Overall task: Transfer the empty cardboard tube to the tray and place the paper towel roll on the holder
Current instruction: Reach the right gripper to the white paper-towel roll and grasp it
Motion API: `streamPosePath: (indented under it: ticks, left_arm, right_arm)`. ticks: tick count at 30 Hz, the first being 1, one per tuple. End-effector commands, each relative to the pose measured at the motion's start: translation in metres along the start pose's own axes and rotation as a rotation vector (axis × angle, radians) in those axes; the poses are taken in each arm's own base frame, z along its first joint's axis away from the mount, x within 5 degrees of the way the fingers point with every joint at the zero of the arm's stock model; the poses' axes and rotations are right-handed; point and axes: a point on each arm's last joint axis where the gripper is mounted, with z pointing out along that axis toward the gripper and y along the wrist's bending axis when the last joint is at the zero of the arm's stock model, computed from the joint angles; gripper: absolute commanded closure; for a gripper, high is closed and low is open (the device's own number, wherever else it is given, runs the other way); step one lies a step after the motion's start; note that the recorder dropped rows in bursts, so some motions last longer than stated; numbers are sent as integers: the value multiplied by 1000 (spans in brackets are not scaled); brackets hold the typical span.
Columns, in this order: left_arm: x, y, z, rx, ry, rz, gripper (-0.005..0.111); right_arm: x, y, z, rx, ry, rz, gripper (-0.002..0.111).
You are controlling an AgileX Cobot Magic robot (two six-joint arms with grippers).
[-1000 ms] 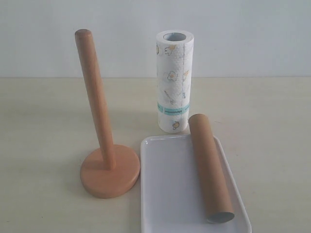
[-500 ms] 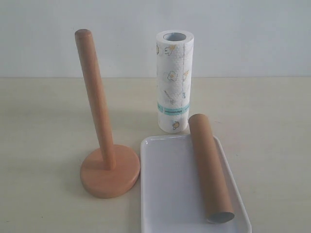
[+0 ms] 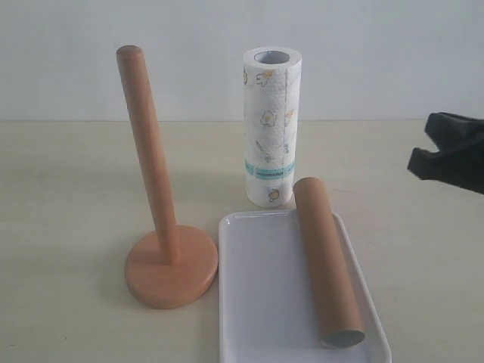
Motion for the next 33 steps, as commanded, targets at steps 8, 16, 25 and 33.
streamPosePath:
  ticks: [8, 16, 25, 33]
  left_arm:
    - [1, 0, 0, -3, -3, -2, 103]
    - [1, 0, 0, -3, -3, -2, 103]
    - [1, 0, 0, -3, -3, -2, 103]
    - [1, 0, 0, -3, -3, -2, 103]
  right_arm:
    - [27, 5, 42, -146, 46, 22, 74]
    - [25, 25, 79, -305, 72, -30, 6]
    - [29, 56, 119, -411, 56, -67, 3]
    - [39, 55, 145, -401, 42, -41, 3]
